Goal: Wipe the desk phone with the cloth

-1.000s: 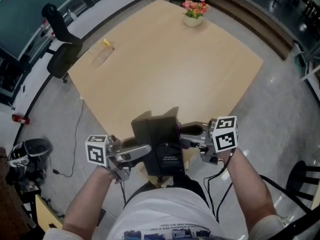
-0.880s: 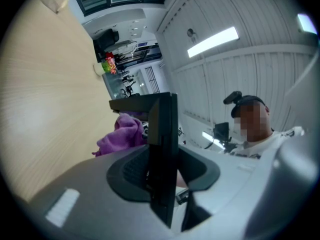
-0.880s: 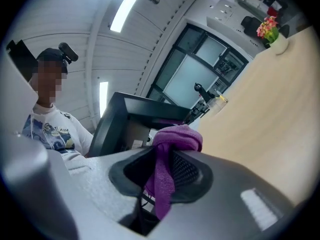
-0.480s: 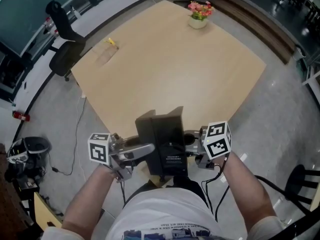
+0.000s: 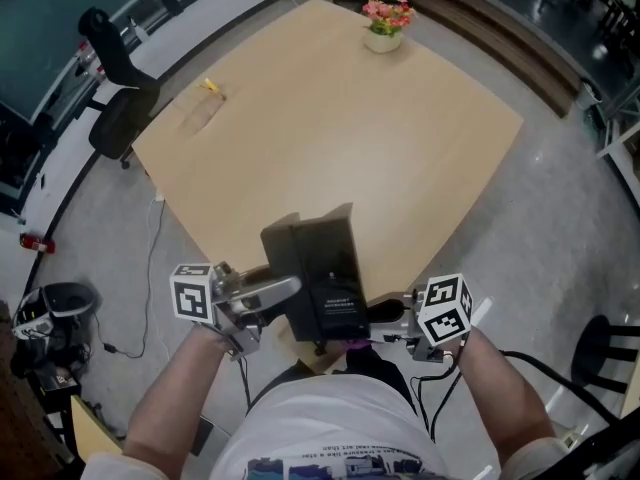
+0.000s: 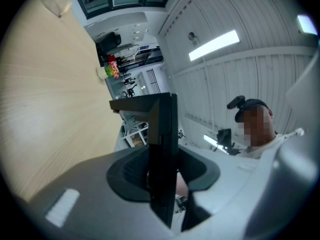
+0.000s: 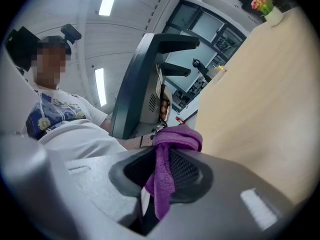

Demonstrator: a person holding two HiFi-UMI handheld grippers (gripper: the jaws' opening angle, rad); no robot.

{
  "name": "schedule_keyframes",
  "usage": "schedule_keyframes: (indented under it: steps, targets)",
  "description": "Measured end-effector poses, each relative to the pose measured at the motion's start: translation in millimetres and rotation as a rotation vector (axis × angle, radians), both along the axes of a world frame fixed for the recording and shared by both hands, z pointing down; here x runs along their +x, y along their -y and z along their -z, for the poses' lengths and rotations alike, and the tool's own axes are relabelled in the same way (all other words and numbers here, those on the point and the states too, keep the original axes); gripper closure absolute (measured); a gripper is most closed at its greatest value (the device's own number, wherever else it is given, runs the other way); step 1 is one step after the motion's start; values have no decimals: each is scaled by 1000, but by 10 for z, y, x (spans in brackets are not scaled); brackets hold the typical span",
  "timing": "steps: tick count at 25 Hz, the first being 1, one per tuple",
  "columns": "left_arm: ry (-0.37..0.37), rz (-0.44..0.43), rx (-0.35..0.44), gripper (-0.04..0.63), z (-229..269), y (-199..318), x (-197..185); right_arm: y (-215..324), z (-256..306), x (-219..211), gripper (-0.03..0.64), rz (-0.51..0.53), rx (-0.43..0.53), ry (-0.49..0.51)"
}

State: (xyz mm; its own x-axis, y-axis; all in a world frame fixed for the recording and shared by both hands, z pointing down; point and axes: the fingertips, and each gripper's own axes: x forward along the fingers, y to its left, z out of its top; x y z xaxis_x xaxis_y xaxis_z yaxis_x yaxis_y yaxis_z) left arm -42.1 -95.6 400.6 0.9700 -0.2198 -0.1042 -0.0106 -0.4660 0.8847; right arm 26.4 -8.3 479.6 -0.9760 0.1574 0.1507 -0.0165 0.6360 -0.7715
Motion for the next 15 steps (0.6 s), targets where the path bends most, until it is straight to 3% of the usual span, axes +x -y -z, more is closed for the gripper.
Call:
schedule_keyframes:
  steps: [5,10,15]
  targets:
    - [4,-12,3,425,-22,46,5,124,90,334,528,-164,77,-62]
    - [27,-38,-5,425,-128,12,-13,502,624,630,526,-364,226,-61]
    - [41,-64,-19,425,-234,12,-35,841,1196,579,526,-426,377,-38]
